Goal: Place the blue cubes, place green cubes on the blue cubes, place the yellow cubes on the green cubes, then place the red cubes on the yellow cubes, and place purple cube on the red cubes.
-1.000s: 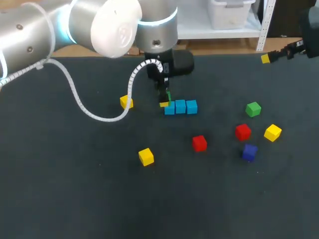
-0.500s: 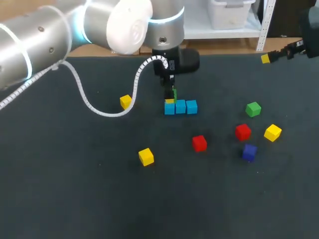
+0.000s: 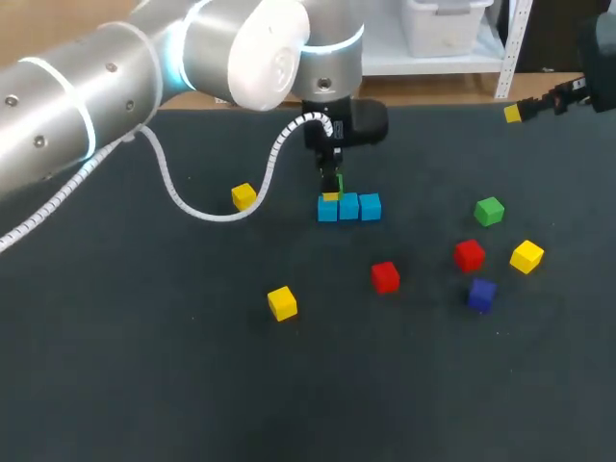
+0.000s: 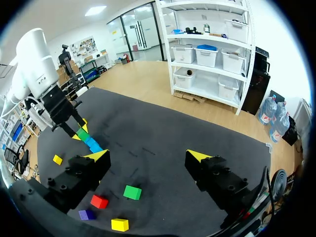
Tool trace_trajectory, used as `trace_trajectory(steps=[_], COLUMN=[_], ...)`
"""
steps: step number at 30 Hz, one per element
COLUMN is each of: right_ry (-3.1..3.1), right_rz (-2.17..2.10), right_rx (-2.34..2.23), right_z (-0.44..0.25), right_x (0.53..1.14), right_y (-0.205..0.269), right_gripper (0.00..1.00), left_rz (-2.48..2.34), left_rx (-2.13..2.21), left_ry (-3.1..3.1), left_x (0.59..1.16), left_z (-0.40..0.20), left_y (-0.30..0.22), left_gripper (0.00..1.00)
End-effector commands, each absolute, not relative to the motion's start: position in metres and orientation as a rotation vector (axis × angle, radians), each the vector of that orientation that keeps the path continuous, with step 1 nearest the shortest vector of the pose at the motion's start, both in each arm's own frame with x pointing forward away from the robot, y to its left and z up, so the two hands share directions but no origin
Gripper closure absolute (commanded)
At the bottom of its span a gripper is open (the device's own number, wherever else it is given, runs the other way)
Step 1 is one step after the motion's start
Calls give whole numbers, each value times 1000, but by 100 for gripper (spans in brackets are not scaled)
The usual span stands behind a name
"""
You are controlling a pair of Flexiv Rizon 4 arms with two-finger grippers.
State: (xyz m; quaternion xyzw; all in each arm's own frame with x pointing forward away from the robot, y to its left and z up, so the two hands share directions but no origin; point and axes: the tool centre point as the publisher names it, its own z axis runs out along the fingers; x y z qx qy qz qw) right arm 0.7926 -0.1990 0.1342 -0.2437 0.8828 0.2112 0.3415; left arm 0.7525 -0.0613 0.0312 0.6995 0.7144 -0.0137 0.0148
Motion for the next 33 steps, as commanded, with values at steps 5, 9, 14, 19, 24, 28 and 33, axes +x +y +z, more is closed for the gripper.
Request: trace_trajectory(steps=[5, 9, 14, 19, 24, 28, 33], right_ry=[2292, 2292, 2292, 2292, 2292, 2292, 2292], right_rz=[554, 554, 554, 554, 554, 554, 554], right_rx=[-636, -636, -636, -636, -636, -636, -636], right_z=[133, 133, 133, 133, 133, 133, 133], right_x=[794, 794, 794, 794, 794, 794, 794], right_y=[-199, -199, -199, -199, -199, -199, -199], right_gripper=[0, 0, 0, 0, 0, 0, 0], left_rz=[-34, -34, -30, -23, -21, -19, -15], left_rx=[2144, 2131, 2125, 2121, 2114, 2111, 2113], left_ry=[2256, 2266, 2273, 2280, 2290, 2298, 2302], left_x=[760, 762, 764, 767, 769, 771, 771], left_z=[25, 23, 20, 18, 17, 15, 15], left_y=[-62, -62, -62, -62, -62, -62, -61], left_gripper=[96, 87, 69, 85, 84, 80, 85])
